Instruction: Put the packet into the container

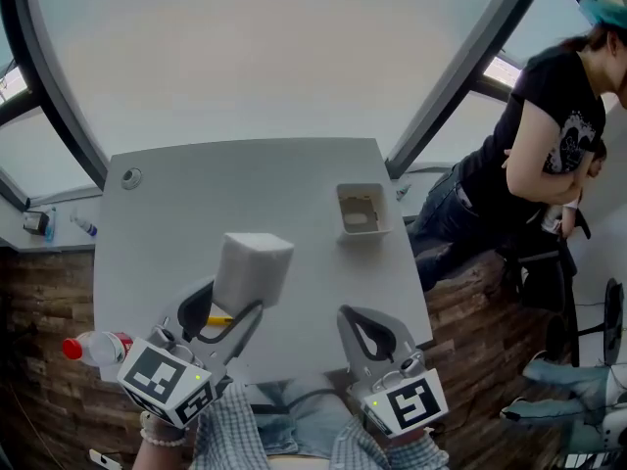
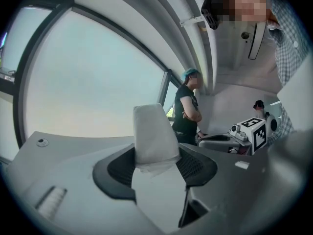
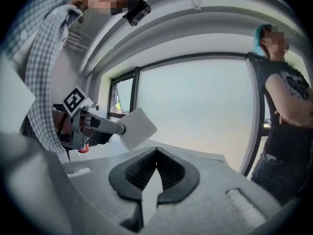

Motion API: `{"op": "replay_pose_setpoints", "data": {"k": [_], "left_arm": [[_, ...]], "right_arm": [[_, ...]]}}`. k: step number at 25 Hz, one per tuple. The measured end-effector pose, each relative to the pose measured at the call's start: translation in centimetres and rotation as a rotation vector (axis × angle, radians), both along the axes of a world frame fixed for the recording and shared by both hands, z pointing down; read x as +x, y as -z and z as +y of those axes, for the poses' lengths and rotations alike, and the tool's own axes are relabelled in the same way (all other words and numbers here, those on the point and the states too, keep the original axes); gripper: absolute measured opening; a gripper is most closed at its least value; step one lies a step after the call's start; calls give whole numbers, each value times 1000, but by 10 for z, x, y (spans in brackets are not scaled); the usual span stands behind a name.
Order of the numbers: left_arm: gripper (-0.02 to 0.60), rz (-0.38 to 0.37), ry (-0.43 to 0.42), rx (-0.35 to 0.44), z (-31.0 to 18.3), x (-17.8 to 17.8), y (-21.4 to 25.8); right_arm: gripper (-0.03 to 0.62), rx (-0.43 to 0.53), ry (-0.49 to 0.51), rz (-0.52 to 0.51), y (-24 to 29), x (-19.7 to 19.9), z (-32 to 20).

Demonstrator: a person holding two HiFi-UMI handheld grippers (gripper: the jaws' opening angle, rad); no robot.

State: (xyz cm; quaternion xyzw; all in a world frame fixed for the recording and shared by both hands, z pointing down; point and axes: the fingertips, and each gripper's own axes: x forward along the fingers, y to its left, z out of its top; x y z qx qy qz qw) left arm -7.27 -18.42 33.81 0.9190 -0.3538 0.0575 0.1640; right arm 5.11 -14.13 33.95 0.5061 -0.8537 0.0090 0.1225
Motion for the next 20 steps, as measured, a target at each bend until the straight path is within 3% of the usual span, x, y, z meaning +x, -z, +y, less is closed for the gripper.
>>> {"op": "replay_pose_setpoints", "data": {"k": [6,20], "left_arm": [[254,-5,-15,-2,-9,14,0],[255,-34,-37,20,-47,75,6]], "right_arm": [[-2,2,-40,-6,2,23,-6],[-2,-8,43,-24,5,54,-33]]}}
